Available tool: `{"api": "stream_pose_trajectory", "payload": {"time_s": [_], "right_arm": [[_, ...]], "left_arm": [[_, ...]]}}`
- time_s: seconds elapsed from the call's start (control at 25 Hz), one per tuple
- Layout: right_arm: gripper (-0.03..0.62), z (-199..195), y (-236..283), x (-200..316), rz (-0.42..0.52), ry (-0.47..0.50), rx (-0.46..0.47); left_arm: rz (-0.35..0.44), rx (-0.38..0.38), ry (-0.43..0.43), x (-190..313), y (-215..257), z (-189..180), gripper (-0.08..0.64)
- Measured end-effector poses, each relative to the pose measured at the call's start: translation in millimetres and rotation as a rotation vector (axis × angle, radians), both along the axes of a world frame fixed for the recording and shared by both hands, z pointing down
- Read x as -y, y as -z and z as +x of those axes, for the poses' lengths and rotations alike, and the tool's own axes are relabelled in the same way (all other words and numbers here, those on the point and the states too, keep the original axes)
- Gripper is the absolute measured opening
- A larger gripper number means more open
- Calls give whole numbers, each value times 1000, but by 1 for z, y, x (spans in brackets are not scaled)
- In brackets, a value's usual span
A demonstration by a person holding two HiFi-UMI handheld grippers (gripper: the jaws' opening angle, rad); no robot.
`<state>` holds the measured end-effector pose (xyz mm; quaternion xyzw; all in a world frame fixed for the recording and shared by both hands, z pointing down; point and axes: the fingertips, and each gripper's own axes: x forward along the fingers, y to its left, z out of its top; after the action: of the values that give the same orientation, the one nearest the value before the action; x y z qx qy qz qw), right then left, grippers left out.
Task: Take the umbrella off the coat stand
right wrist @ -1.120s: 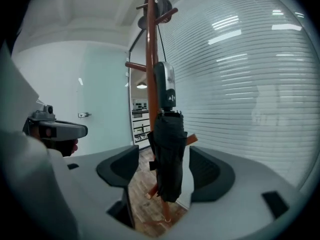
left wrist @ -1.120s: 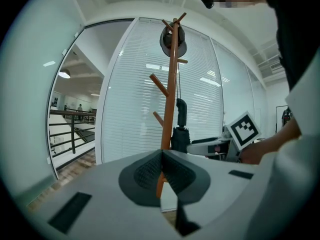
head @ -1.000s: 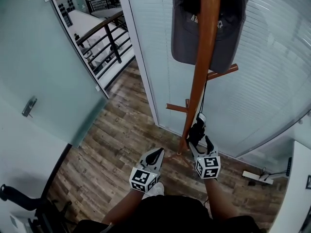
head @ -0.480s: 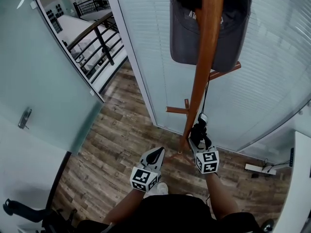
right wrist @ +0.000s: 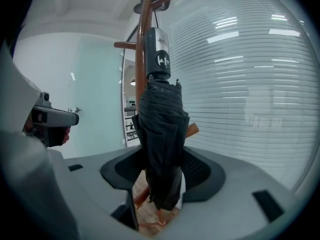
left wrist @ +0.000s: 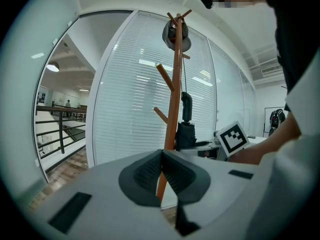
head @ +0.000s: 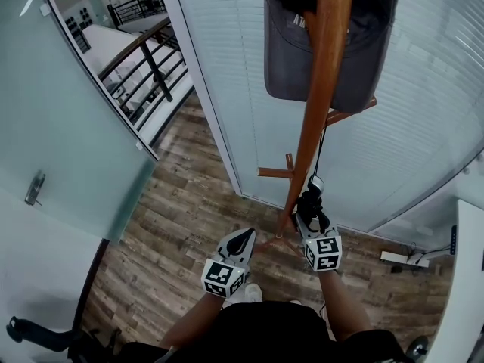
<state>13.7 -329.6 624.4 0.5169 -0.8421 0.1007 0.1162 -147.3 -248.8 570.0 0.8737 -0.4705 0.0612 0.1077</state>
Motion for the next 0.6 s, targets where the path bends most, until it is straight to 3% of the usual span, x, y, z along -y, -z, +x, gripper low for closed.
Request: {"api": "stream_pose_trajectory", "payload": {"time_s": [0.6], "right_arm": [[227,5,73,-4,122,-12,97]], "left_arm": [[5,-2,-12,0,1,4,12]]}}
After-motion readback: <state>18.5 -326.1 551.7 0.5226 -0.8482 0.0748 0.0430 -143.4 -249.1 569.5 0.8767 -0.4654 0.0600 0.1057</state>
